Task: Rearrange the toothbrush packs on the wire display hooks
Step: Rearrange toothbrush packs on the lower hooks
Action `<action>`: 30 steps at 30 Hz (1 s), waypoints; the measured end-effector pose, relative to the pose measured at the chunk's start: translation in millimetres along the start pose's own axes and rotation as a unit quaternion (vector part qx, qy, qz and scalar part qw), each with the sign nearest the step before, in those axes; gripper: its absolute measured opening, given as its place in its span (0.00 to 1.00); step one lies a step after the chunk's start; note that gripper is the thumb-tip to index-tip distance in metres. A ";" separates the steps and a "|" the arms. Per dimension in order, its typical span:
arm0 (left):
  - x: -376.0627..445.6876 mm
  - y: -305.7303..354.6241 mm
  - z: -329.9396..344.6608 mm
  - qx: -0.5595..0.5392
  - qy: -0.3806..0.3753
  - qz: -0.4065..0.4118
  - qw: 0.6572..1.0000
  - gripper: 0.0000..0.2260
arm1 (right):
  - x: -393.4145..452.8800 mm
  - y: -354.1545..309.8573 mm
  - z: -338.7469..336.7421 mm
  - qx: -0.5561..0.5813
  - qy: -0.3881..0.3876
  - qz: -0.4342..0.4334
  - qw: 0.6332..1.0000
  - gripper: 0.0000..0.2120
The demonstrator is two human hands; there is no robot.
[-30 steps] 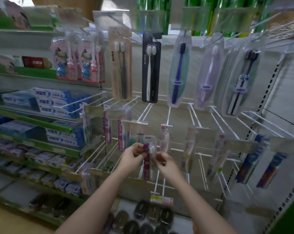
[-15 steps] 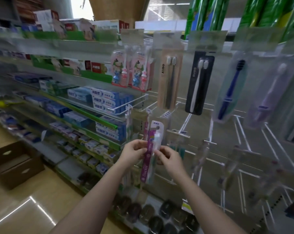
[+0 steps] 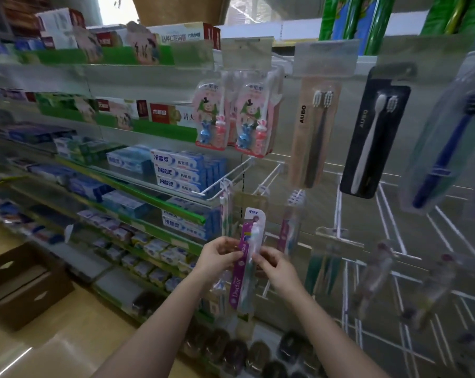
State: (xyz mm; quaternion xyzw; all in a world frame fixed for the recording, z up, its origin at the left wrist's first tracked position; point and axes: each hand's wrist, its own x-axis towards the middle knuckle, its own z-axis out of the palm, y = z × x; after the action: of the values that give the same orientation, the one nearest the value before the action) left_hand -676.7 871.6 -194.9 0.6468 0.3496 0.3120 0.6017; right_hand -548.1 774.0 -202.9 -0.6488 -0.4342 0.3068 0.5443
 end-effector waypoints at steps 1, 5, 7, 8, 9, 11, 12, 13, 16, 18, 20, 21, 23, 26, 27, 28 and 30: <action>8.2 -3.3 -4.4 0.000 -0.002 -0.003 1.000 0.06 | 6.6 1.2 5.1 -0.007 0.009 0.002 1.000 0.05; 43.4 -12.0 -25.0 -0.028 -0.015 0.003 0.999 0.04 | 38.3 6.7 30.8 -0.047 0.062 0.008 0.997 0.03; 57.3 -15.8 -32.2 -0.032 -0.005 0.008 0.999 0.05 | 52.2 7.6 42.7 -0.071 0.087 0.027 0.993 0.02; 63.8 -18.7 -35.6 -0.036 0.003 0.007 0.999 0.05 | 59.2 7.2 48.5 -0.088 0.095 0.033 0.991 0.03; 71.4 -21.5 -39.2 -0.043 0.008 0.007 0.999 0.06 | 67.9 6.7 54.8 -0.107 0.104 0.036 0.988 0.03; 84.1 -25.9 -44.8 -0.053 0.023 0.009 0.998 0.06 | 81.0 2.7 64.6 -0.130 0.115 0.029 0.984 0.06; 91.7 -28.3 -47.3 -0.057 0.029 0.013 0.998 0.06 | 88.9 2.9 69.1 -0.138 0.119 0.021 0.983 0.07; 98.8 -30.3 -49.1 -0.061 0.035 0.014 0.997 0.05 | 95.9 3.4 73.2 -0.144 0.123 0.013 0.982 0.07; 118.8 -34.2 -52.9 -0.072 0.062 0.006 0.995 0.04 | 117.2 8.4 80.2 -0.160 0.129 0.005 0.979 0.06; 127.7 -36.6 -55.1 -0.083 0.065 0.010 0.994 0.04 | 129.1 11.8 84.5 -0.163 0.127 0.001 0.978 0.06; 134.2 -37.9 -56.6 -0.095 0.065 0.017 0.993 0.06 | 139.6 14.4 87.9 -0.166 0.126 -0.011 0.978 0.05; 136.5 -39.0 -57.3 -0.100 0.066 0.023 0.993 0.06 | 144.2 16.1 89.4 -0.174 0.124 -0.016 0.977 0.05; 140.2 -42.3 -59.4 -0.108 0.070 0.036 0.991 0.06 | 150.6 18.1 92.4 -0.194 0.118 -0.024 0.974 0.05; 144.7 -50.9 -63.6 -0.112 0.067 0.051 0.990 0.06 | 155.6 22.7 98.3 -0.196 0.123 -0.018 0.973 0.08; 146.7 -54.0 -64.9 -0.107 0.067 0.056 0.990 0.06 | 156.6 24.6 100.1 -0.189 0.126 -0.014 0.974 0.09; 148.7 -56.6 -66.1 -0.099 0.067 0.061 0.991 0.06 | 157.0 26.0 101.5 -0.181 0.129 -0.011 0.975 0.09; 152.9 -60.1 -68.4 -0.081 0.069 0.065 0.992 0.06 | 159.3 29.0 103.2 -0.172 0.133 -0.007 0.976 0.09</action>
State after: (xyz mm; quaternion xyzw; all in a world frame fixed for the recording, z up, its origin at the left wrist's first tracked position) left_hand -651.9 1038.4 -251.9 0.5942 0.3212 0.4219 0.6048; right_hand -562.1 961.5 -241.8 -0.7649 -0.4088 0.1345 0.4793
